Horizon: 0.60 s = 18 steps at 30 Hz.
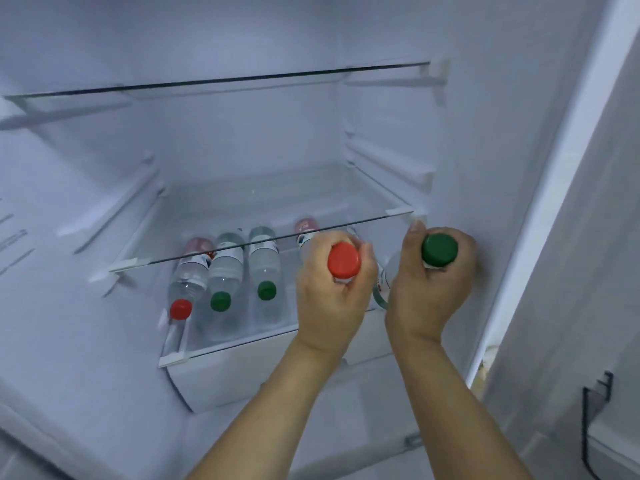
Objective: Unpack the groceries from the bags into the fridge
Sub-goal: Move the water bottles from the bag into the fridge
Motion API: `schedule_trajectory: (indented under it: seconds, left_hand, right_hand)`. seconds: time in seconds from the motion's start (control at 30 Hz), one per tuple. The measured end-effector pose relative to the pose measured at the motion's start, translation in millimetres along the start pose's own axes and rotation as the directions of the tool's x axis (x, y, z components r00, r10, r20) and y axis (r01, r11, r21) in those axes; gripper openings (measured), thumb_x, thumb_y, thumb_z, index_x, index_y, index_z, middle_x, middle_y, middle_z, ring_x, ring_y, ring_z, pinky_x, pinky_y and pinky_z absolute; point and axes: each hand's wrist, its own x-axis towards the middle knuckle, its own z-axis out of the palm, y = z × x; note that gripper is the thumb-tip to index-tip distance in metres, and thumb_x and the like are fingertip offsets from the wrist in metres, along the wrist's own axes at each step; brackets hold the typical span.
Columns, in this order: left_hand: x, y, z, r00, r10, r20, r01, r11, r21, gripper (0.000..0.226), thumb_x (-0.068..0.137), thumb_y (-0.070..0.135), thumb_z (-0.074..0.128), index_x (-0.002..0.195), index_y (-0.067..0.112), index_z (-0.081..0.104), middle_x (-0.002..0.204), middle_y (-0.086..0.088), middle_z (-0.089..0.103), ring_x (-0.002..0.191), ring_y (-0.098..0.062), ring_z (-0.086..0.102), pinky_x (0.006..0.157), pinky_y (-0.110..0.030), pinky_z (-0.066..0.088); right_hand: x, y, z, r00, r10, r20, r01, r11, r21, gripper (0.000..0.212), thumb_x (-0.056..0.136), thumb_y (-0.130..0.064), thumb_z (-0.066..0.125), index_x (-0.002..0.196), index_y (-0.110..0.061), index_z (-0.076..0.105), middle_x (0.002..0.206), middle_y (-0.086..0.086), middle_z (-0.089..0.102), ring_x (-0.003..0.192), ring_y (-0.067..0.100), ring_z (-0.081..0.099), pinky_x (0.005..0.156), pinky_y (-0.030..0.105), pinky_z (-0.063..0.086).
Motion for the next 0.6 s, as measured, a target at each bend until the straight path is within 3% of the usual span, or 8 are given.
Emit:
schedule_trajectory:
  seconds: [0.13, 0.23, 0.33, 0.43, 0.6]
  left_hand:
    - [2.6, -27.0, 14.3, 0.989, 0.028, 0.146, -0.028, 1.000, 0.000, 0.010, 0.089, 0.021, 0.062, 0.085, 0.016, 0.054, 0.083, 0.002, 0.059, 0.077, -0.015, 0.058, 0.072, -0.034, 0.050]
    - [7.7, -42.1, 20.1, 0.981, 0.067, 0.185, -0.070, 0.998, 0.011, 0.015, 0.089, 0.024, 0.062, 0.086, 0.010, 0.057, 0.086, -0.001, 0.062, 0.079, -0.017, 0.059, 0.074, -0.037, 0.050]
    - [14.8, -57.9, 17.8, 0.970, 0.036, 0.240, -0.033, 0.999, -0.017, 0.009, 0.091, 0.026, 0.061, 0.090, 0.020, 0.055, 0.091, 0.001, 0.063, 0.084, -0.019, 0.061, 0.076, -0.042, 0.051]
    - [16.1, -72.5, 4.0, 0.951, 0.027, 0.308, -0.026, 1.000, -0.006, 0.008, 0.091, 0.028, 0.061, 0.094, 0.025, 0.054, 0.101, 0.005, 0.064, 0.092, -0.015, 0.063, 0.082, -0.037, 0.052]
    - [12.9, -99.7, -16.9, 0.895, 0.132, 0.427, -0.172, 0.983, 0.057, 0.017, 0.093, 0.037, 0.059, 0.101, 0.023, 0.054, 0.112, 0.002, 0.063, 0.108, -0.016, 0.060, 0.096, -0.033, 0.047]
  right_hand:
    - [3.6, 4.8, 3.9, 0.999, -0.048, -0.026, 0.047, 0.999, -0.018, 0.022, 0.090, -0.037, 0.063, 0.079, -0.041, 0.044, 0.073, -0.016, 0.052, 0.070, 0.023, 0.053, 0.071, 0.051, 0.047]
    - [3.9, 6.7, 6.5, 0.999, -0.038, -0.006, 0.038, 0.999, 0.001, 0.018, 0.089, -0.040, 0.063, 0.081, -0.040, 0.047, 0.076, -0.015, 0.054, 0.074, 0.024, 0.054, 0.072, 0.049, 0.049]
    - [3.3, 12.5, 8.9, 1.000, -0.016, -0.003, 0.016, 0.998, 0.057, 0.015, 0.089, -0.040, 0.063, 0.084, -0.035, 0.050, 0.079, -0.007, 0.056, 0.074, 0.022, 0.055, 0.072, 0.044, 0.051]
    - [1.0, 18.5, 11.7, 1.000, 0.019, 0.015, -0.020, 0.992, 0.121, 0.013, 0.088, -0.037, 0.063, 0.085, -0.029, 0.052, 0.080, -0.006, 0.056, 0.071, 0.011, 0.054, 0.069, 0.027, 0.049]
    - [-5.2, 28.8, 22.6, 0.996, 0.076, 0.036, -0.081, 0.979, 0.189, 0.010, 0.089, -0.029, 0.063, 0.088, -0.027, 0.054, 0.086, -0.003, 0.059, 0.075, 0.009, 0.055, 0.072, 0.022, 0.047]
